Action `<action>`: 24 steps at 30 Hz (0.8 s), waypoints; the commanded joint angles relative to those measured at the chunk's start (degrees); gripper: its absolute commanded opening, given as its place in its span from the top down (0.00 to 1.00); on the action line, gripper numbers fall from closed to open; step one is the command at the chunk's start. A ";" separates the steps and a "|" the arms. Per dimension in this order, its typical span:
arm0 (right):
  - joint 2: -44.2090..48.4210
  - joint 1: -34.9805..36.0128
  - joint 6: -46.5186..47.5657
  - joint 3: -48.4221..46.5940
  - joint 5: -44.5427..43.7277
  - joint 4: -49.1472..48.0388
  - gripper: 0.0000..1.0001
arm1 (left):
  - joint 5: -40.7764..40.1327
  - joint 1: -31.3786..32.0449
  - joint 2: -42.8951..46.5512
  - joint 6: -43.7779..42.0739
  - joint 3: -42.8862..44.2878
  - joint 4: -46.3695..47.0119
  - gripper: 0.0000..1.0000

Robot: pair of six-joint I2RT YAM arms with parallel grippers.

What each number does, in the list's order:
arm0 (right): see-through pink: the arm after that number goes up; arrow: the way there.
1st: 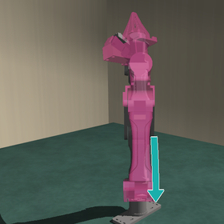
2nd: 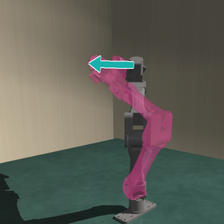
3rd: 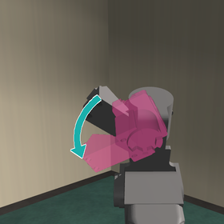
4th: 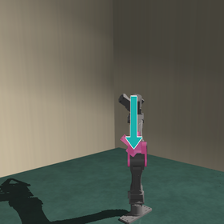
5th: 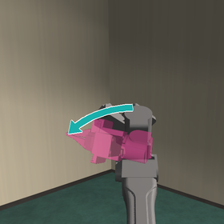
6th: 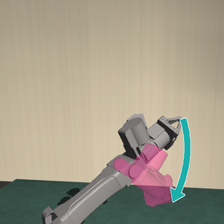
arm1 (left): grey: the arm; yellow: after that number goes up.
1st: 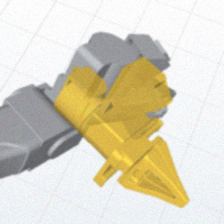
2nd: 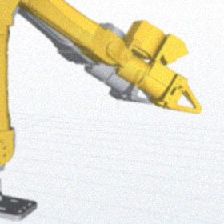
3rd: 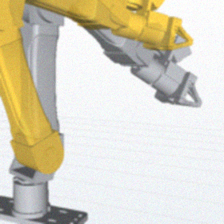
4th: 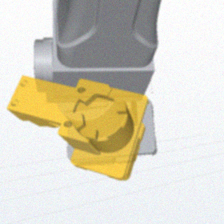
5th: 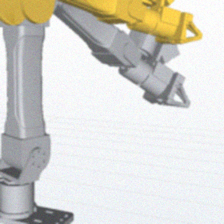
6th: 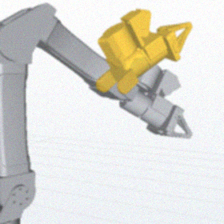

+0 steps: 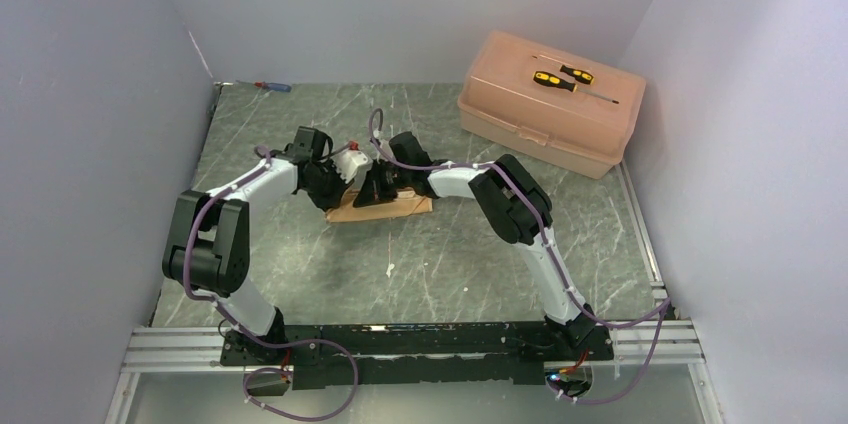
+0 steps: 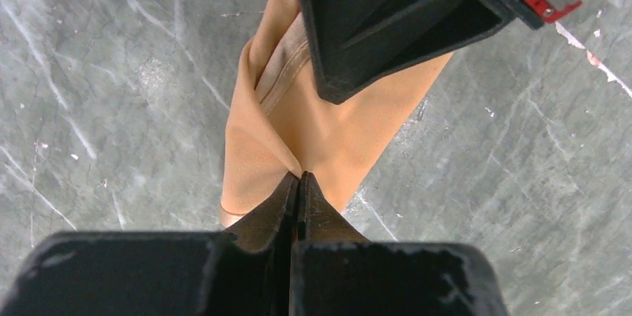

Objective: Fold the napkin into a case and place the utensils inside
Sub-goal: Grasp the top corner of the smaller rectangle folded napkin from the folded napkin.

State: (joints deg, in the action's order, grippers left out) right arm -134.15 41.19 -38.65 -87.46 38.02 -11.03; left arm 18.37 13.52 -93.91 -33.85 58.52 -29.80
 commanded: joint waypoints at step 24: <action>4.43 -4.11 -3.59 -1.13 10.35 -4.29 0.94 | -7.57 2.57 -3.21 -12.43 -10.39 5.51 0.97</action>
State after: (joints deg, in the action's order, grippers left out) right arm -132.55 36.03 -42.83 -83.70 47.31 -15.03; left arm 15.70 16.38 -92.77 -44.25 51.55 -24.53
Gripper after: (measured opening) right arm 0.060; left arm 0.035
